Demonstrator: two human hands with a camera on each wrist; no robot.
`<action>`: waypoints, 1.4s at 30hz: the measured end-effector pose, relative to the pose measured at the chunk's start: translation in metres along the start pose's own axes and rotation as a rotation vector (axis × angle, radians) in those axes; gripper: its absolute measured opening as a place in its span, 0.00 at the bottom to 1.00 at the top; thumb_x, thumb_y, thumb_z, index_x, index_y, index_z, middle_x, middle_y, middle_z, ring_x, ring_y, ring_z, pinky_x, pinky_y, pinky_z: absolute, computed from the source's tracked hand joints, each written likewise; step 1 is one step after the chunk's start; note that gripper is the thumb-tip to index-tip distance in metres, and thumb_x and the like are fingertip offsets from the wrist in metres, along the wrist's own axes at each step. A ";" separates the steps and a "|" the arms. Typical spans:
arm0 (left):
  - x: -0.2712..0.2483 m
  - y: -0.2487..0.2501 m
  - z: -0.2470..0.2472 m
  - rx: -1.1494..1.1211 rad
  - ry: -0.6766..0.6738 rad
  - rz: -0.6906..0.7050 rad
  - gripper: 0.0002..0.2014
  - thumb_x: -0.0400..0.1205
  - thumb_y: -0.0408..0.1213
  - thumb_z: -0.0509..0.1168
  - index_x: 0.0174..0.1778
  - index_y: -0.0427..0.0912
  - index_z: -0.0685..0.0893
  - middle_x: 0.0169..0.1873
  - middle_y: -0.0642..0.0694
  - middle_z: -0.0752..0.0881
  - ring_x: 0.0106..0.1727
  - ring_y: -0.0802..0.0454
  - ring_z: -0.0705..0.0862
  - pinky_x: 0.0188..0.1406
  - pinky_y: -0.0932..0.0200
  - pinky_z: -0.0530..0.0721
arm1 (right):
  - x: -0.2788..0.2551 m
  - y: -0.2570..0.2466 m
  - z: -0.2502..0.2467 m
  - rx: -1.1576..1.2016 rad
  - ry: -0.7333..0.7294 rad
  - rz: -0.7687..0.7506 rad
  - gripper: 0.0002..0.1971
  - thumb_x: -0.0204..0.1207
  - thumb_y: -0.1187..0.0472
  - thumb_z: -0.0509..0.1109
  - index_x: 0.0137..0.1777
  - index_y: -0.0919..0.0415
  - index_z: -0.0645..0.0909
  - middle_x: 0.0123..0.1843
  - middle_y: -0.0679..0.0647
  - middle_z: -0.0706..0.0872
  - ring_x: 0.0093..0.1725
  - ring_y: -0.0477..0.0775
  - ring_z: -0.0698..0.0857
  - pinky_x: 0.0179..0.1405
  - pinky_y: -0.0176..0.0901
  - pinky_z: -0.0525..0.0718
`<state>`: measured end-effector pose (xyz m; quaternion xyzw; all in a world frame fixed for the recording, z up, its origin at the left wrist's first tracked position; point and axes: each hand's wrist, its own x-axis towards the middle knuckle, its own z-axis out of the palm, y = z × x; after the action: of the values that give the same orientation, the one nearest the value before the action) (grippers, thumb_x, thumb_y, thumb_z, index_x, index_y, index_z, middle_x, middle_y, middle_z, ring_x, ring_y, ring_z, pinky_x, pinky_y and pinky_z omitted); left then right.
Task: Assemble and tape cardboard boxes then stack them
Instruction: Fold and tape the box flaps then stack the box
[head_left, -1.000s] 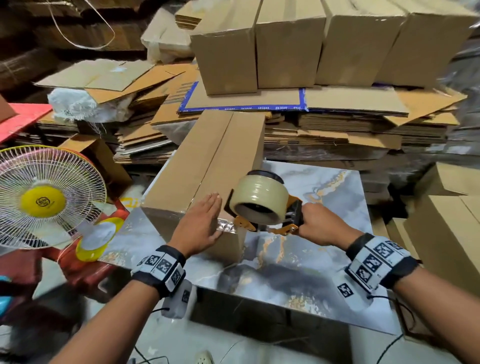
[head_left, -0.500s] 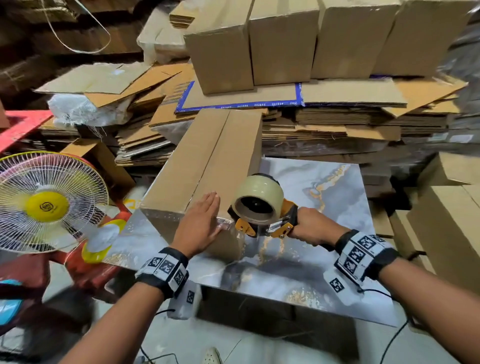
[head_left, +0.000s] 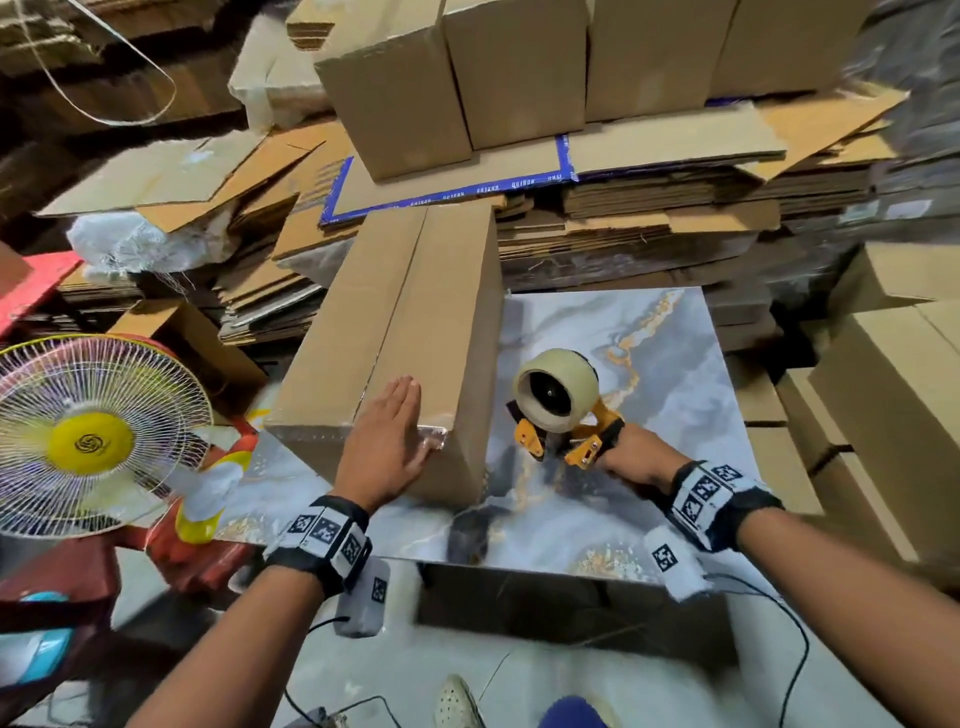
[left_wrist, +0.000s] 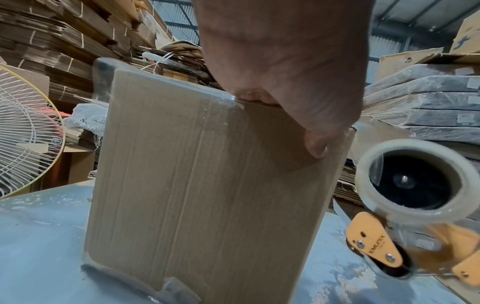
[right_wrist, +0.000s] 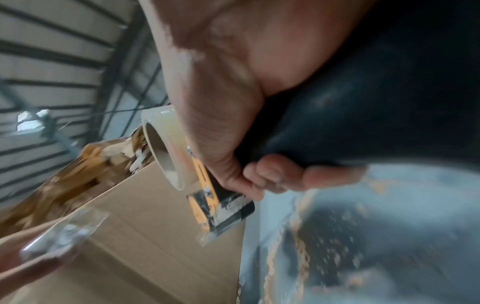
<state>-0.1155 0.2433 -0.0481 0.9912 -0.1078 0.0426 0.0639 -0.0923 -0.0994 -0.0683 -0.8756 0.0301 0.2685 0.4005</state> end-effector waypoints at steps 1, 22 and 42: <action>0.000 0.001 0.000 0.008 0.004 -0.001 0.41 0.83 0.57 0.59 0.88 0.36 0.59 0.87 0.38 0.61 0.88 0.41 0.60 0.87 0.44 0.58 | 0.008 0.012 0.007 0.098 -0.009 0.061 0.15 0.74 0.71 0.68 0.32 0.50 0.75 0.23 0.55 0.81 0.22 0.55 0.76 0.24 0.40 0.74; 0.002 -0.009 0.006 0.130 -0.120 0.044 0.60 0.74 0.56 0.77 0.90 0.35 0.45 0.89 0.39 0.45 0.90 0.41 0.47 0.88 0.42 0.51 | 0.062 0.110 0.089 0.686 0.140 0.411 0.19 0.72 0.51 0.80 0.47 0.69 0.85 0.35 0.64 0.89 0.32 0.62 0.88 0.33 0.47 0.84; 0.061 -0.044 -0.036 -0.337 -0.100 0.033 0.41 0.85 0.62 0.50 0.89 0.39 0.55 0.87 0.40 0.62 0.86 0.44 0.62 0.84 0.56 0.56 | 0.004 -0.085 0.071 0.926 0.687 -0.189 0.06 0.78 0.44 0.67 0.47 0.43 0.82 0.53 0.43 0.86 0.59 0.50 0.83 0.66 0.55 0.82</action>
<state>-0.0491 0.2781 -0.0115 0.9654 -0.1328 -0.0243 0.2229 -0.0980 0.0093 -0.0497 -0.6452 0.1942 -0.1088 0.7309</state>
